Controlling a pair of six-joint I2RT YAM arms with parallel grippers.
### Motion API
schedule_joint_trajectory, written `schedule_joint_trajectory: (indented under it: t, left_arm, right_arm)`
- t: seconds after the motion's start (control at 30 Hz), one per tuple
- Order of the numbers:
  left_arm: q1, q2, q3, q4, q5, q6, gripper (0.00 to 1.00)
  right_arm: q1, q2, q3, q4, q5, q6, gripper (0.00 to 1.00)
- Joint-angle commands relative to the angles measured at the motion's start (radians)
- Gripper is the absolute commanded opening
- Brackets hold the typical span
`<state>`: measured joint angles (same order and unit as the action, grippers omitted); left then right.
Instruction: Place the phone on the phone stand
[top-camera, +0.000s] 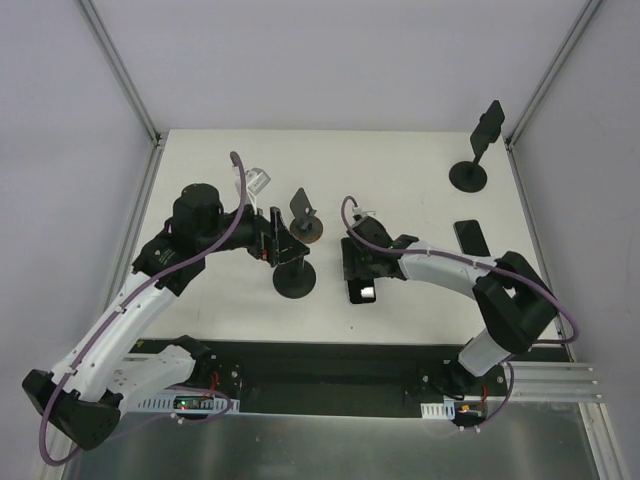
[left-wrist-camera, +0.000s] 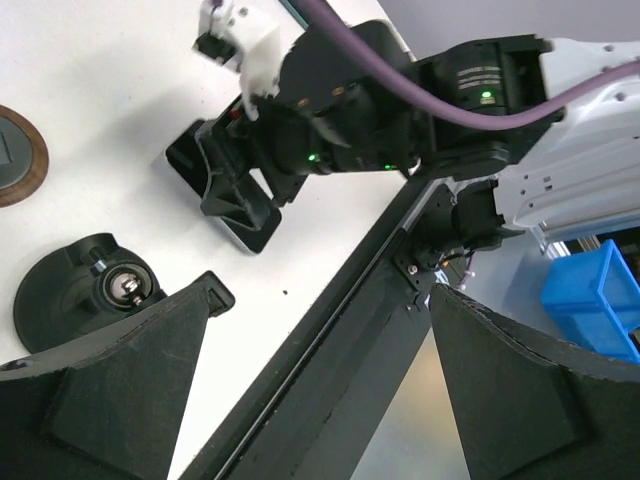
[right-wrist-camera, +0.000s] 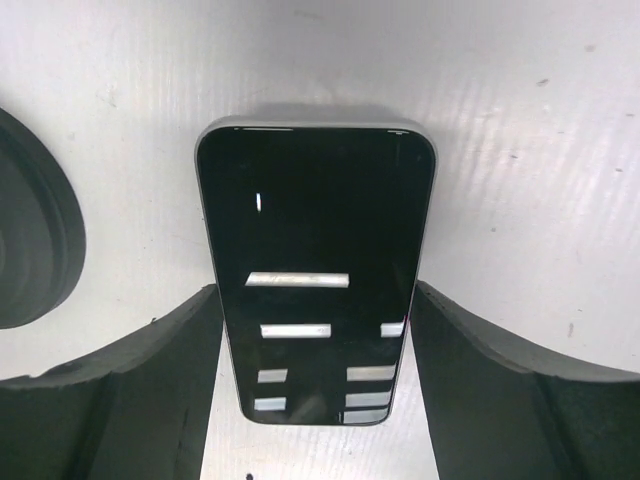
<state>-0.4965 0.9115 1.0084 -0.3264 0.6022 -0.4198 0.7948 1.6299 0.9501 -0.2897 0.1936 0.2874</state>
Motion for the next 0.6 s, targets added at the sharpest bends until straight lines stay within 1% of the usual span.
schedule_joint_trajectory:
  t: [0.0, 0.13, 0.23, 0.37, 0.4, 0.53, 0.57]
  left_arm:
    - [-0.043, 0.058, 0.055, 0.046, -0.021, 0.006, 0.89]
    - [-0.103, 0.124, 0.078, 0.065, -0.097, 0.047, 0.85]
    - [-0.154, 0.167, 0.079, 0.102, -0.179, 0.078, 0.8]
    - [-0.186, 0.239, 0.067, 0.177, -0.199, 0.079, 0.77]
    - [-0.195, 0.253, 0.065, 0.19, -0.199, 0.079, 0.77]
    - [-0.215, 0.346, 0.085, 0.219, -0.18, 0.075, 0.87]
    - [-0.22, 0.36, 0.09, 0.231, -0.174, 0.07, 0.87]
  right_arm:
    - [-0.025, -0.157, -0.094, 0.219, -0.003, 0.029, 0.01]
    - [-0.055, -0.296, -0.197, 0.346, -0.034, 0.044, 0.01]
    - [-0.074, -0.384, -0.241, 0.391, -0.051, 0.056, 0.01]
    - [-0.1, -0.501, -0.28, 0.419, -0.06, 0.084, 0.01]
    - [-0.106, -0.527, -0.289, 0.419, -0.06, 0.107, 0.01]
    - [-0.117, -0.677, -0.274, 0.383, -0.062, 0.159, 0.01]
    - [-0.118, -0.695, -0.263, 0.365, -0.063, 0.17, 0.01]
